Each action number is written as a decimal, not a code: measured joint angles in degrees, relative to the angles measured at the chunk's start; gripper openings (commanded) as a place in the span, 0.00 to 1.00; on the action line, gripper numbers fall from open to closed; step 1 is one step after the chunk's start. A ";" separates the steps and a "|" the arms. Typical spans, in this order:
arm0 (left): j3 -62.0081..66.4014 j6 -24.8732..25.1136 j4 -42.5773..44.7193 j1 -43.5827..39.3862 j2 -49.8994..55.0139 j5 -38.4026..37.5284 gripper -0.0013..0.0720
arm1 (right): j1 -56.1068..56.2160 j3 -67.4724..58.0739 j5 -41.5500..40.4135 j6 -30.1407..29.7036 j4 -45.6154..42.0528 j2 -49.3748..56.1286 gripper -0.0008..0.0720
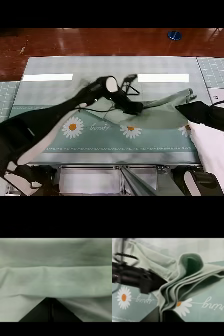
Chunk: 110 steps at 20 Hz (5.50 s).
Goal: Fold the shirts.
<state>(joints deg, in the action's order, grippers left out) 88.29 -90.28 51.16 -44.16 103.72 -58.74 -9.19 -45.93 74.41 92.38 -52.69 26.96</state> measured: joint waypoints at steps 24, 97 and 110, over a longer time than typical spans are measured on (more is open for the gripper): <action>-1.05 6.95 10.49 53.40 -46.21 -16.26 0.04 | 34.53 -28.96 -24.74 -7.78 18.03 55.17 0.04; -35.56 11.58 1.29 44.78 -52.70 -1.31 0.04 | -45.24 -29.75 24.96 0.15 -28.81 15.78 0.04; -21.99 8.92 2.16 50.60 -48.11 0.42 0.04 | -50.27 -32.44 26.58 2.56 -30.99 25.75 0.04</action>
<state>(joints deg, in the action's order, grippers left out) 66.30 -81.36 53.32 6.44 55.61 -58.33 -59.46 -78.37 100.99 94.94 -83.68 52.71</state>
